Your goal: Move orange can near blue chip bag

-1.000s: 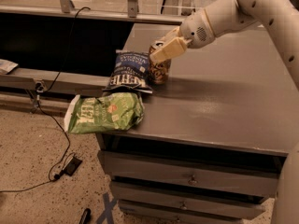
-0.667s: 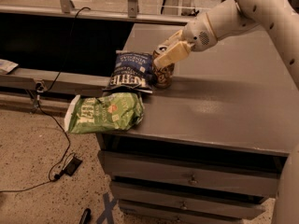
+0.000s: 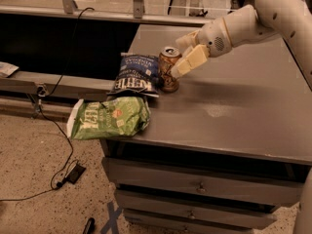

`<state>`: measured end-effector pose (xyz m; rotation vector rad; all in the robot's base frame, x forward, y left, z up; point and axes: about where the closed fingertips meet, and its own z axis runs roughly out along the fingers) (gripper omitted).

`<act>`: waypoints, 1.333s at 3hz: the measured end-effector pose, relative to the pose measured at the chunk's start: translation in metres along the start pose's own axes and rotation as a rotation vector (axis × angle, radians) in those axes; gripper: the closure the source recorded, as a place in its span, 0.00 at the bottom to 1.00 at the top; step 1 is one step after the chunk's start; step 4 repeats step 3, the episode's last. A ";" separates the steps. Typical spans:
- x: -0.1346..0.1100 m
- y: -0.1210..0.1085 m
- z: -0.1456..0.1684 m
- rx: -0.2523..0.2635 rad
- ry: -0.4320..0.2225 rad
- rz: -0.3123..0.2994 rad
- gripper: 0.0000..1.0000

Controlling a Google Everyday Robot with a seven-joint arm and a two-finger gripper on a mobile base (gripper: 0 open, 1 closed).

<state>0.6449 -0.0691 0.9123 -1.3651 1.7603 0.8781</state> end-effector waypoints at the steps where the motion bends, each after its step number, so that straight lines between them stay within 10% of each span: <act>1: 0.015 0.011 -0.041 0.100 -0.045 0.014 0.00; 2: 0.045 0.029 -0.085 0.222 -0.063 0.053 0.00; 4: 0.058 0.031 -0.096 0.246 -0.061 0.075 0.00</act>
Offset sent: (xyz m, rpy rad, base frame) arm -0.0900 -0.1641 0.0068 0.0330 -0.1173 -0.4075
